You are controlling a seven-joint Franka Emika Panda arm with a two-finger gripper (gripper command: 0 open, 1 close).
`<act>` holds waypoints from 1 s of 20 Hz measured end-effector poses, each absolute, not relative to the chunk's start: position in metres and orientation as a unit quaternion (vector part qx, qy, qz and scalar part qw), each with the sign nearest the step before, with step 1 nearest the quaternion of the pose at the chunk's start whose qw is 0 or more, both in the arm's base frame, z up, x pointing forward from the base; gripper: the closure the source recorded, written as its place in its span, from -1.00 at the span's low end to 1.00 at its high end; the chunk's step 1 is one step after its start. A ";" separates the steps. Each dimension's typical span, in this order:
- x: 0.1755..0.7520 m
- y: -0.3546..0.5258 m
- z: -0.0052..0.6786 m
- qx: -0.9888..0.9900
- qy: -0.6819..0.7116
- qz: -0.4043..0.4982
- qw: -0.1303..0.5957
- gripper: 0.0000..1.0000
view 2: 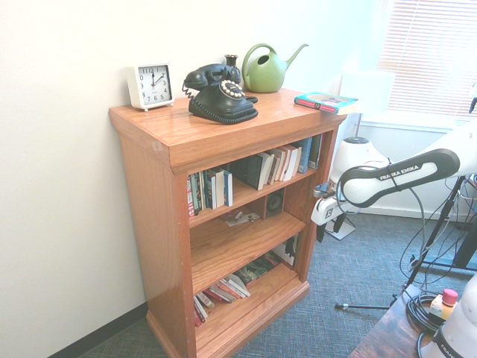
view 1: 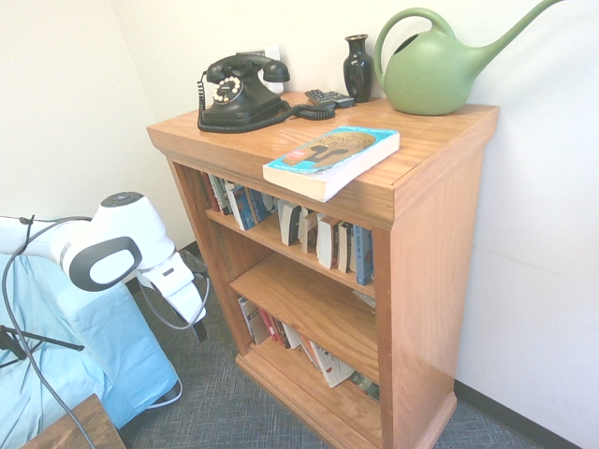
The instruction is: Organize the shelf
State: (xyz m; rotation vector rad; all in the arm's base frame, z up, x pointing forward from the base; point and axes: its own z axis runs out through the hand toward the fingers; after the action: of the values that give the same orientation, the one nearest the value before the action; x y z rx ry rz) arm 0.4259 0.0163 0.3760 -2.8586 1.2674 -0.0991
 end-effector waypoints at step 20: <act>0.443 -0.121 0.480 -0.880 0.299 -0.268 -0.253 -1.00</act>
State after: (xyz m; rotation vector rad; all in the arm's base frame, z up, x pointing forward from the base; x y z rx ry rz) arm 0.4434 -0.1208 0.4799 -3.3240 1.1279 -1.0115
